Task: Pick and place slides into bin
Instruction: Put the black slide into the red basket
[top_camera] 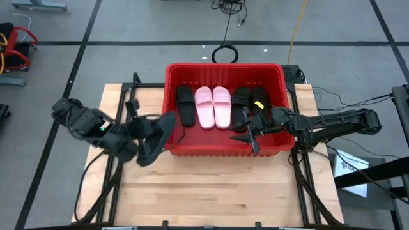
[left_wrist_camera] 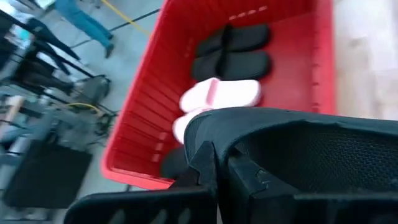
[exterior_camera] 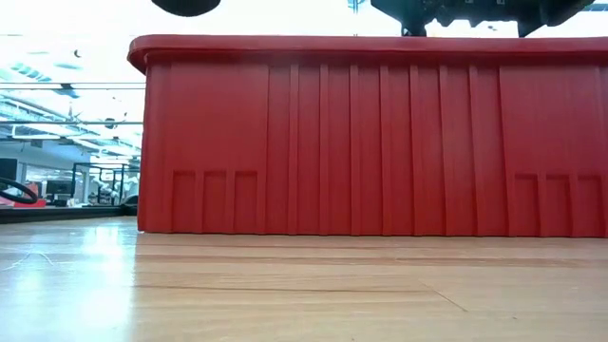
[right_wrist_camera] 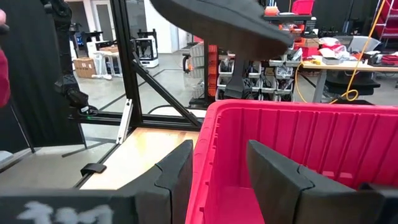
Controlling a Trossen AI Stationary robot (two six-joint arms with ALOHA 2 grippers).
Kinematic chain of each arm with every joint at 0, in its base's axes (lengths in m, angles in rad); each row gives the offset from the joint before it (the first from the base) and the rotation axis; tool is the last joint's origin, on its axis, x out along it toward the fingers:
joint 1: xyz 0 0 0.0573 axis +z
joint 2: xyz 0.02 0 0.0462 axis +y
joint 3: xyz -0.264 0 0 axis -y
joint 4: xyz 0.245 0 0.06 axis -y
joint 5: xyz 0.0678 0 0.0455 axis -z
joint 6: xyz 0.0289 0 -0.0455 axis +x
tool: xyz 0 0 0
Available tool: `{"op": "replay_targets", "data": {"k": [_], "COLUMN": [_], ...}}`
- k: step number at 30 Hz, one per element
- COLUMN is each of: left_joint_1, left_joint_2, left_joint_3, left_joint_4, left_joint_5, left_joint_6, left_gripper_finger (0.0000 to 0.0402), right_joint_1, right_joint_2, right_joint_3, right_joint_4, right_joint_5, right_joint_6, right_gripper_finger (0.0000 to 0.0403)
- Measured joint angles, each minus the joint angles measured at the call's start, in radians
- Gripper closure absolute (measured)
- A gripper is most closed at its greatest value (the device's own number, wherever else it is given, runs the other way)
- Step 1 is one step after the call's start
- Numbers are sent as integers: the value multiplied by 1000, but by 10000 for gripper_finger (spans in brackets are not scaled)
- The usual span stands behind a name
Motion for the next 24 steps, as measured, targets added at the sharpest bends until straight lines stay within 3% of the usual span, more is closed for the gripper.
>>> {"op": "replay_targets", "data": {"k": [7,14,19,24], "left_joint_1": [167,350,476,580], "left_joint_2": [0,-9,-9,-8], "left_joint_3": [0,0,0,-1], "left_joint_4": [61,127,285,463], "left_joint_5": [-13,-6,108,233], "left_joint_6": [143,307,480,633], "left_gripper_finger": [401,401,394,394], "right_joint_1": [0,0,-4,-52], "right_joint_2": [0,0,0,0], "right_joint_3": [0,0,0,0], "right_joint_4": [35,60,74,131], "right_joint_5": [10,166,309,313], "right_joint_6": [1,-52,-113,-147], "right_gripper_finger": [261,261,261,261]}}
